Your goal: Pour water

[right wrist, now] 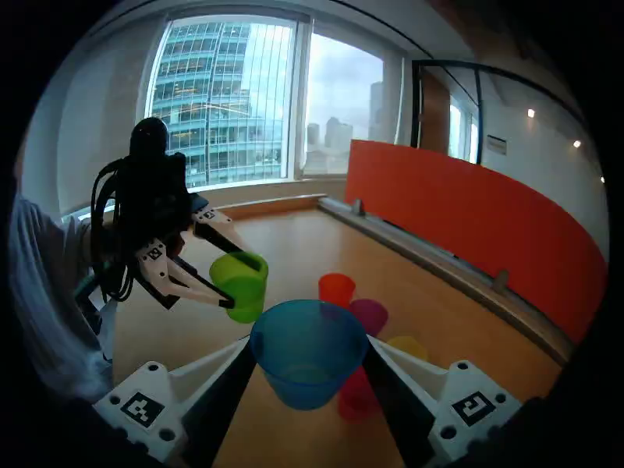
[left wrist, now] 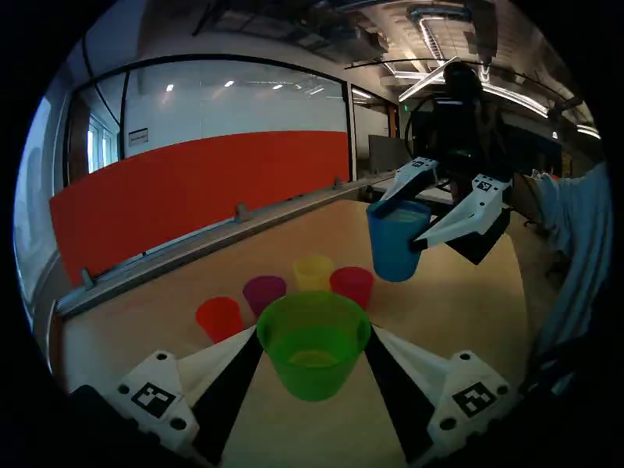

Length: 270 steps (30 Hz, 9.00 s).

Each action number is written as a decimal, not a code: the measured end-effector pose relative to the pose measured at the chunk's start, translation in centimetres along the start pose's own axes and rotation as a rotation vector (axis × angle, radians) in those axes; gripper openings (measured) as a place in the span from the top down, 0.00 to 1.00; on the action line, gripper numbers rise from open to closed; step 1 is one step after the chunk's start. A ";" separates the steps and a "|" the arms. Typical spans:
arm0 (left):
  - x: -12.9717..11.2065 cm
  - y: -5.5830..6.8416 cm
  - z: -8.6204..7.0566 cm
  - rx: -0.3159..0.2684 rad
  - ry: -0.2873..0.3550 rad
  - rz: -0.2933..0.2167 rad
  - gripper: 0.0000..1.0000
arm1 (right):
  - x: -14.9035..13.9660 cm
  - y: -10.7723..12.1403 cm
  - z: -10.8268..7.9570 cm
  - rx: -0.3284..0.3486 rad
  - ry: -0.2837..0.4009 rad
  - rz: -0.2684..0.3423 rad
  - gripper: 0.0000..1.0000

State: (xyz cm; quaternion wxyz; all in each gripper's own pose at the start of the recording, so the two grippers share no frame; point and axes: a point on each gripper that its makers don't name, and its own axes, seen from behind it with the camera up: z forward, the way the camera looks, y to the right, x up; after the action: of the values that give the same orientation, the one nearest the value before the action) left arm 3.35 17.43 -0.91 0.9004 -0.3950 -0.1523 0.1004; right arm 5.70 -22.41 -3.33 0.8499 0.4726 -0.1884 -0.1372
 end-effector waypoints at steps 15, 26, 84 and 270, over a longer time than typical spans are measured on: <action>-4.3 0.1 1.2 -0.028 -0.123 0.014 0.12 | -5.7 -1.0 1.5 0.040 -0.126 -0.028 0.07; -6.8 -0.3 1.9 -0.037 -0.188 0.015 0.12 | -8.7 -1.3 2.5 0.056 -0.179 -0.016 0.07; -11.5 -1.0 2.9 -0.047 -0.265 -0.048 0.03 | -13.3 -1.6 5.3 0.068 -0.261 -0.018 0.06; -7.9 -11.9 -10.3 0.814 0.319 -0.209 0.03 | -6.4 12.1 -16.8 -1.101 0.445 0.264 0.01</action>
State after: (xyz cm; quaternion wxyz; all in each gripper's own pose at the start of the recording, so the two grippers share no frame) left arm 0.34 0.12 -0.23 1.0000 -0.0014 0.0012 -0.0016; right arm 8.21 -0.89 -2.27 0.9983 -0.0466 0.0355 -0.0058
